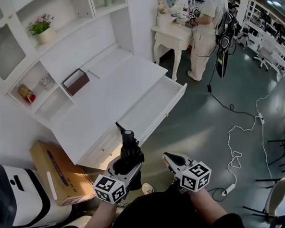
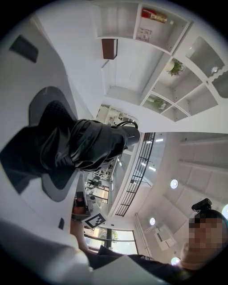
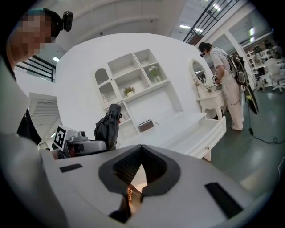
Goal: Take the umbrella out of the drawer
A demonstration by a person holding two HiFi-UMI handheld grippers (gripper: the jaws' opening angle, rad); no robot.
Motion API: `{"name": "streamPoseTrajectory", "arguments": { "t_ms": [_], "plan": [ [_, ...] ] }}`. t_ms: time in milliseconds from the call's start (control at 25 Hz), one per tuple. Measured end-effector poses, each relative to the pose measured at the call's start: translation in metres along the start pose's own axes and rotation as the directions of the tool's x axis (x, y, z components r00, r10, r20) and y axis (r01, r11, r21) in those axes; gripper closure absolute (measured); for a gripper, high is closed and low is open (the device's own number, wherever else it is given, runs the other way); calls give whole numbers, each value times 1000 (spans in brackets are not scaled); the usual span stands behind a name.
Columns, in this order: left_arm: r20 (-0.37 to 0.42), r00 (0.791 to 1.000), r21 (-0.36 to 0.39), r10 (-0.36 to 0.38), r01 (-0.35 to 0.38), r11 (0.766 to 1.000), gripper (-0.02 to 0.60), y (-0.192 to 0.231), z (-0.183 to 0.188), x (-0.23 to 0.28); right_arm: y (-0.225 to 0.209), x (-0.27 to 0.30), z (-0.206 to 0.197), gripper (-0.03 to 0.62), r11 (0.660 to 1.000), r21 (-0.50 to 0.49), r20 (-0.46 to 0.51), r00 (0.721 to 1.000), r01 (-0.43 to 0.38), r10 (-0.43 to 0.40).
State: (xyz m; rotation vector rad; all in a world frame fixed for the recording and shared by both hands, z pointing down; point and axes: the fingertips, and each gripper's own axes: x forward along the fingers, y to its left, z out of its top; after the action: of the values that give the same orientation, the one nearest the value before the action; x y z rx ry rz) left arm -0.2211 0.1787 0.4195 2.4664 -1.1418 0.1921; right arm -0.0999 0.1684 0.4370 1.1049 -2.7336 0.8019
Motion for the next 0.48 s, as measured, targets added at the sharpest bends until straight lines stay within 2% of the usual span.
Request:
{"name": "streamPoseTrajectory", "arguments": {
  "t_ms": [480],
  "plan": [
    [12,1000,-12,8,-8,1000,321,2,-1,0,0,8,-1,591,1000,-20,-15,1000,-20,20]
  ]
}}
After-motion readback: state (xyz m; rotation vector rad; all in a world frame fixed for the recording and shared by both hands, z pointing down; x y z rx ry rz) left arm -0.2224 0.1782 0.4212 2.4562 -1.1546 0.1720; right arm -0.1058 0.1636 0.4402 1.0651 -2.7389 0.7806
